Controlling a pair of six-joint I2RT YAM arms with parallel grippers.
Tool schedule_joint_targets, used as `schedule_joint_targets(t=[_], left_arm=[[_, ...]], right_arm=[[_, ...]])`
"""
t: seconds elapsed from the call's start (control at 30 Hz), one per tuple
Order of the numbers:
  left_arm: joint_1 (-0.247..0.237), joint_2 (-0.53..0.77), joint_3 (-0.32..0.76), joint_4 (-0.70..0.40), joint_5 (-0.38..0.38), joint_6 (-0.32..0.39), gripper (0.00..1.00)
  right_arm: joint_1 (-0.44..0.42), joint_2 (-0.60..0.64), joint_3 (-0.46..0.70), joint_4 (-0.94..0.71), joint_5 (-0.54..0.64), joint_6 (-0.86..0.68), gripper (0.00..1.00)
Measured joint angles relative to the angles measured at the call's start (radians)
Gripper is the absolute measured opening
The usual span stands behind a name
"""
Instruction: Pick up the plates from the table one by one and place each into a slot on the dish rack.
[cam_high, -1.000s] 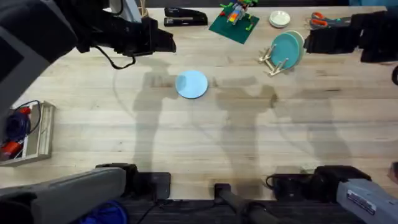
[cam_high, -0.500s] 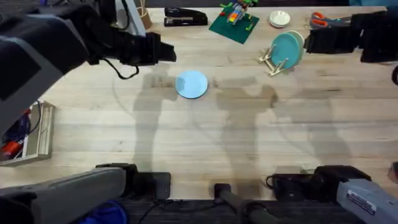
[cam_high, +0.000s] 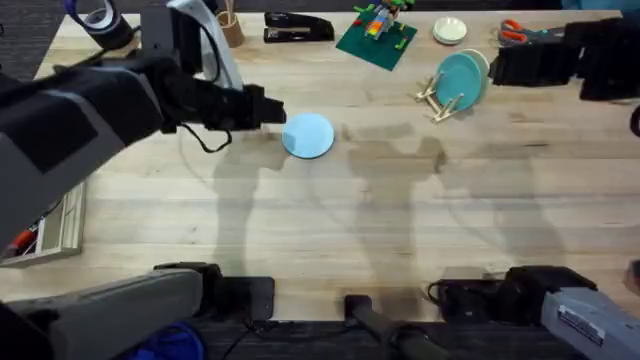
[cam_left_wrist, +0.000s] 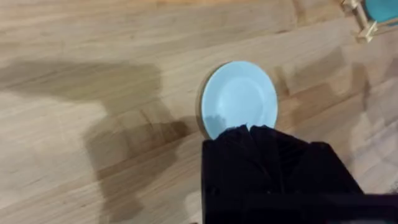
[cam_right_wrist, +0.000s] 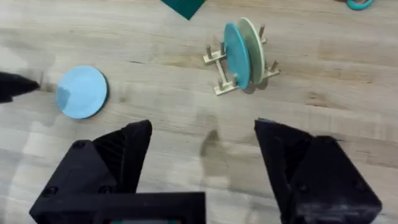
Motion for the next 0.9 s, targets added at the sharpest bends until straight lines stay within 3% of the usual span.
schedule_joint_targets(t=[0.4, 0.63, 0.9], left_arm=[[0.000, 0.011, -0.091, 0.110, 0.004, 0.000, 0.041], [0.000, 0.141, -0.092, 0.144, 0.023, 0.000, 0.042], [0.006, 0.223, -0.078, 0.171, 0.101, 0.000, 0.043]], right_arm=[[0.000, 0.000, 0.000, 0.000, 0.000, 0.000, 0.994], [0.000, 0.000, 0.000, 0.000, 0.000, 0.000, 0.995], [0.000, 0.000, 0.000, 0.000, 0.000, 0.000, 0.994]])
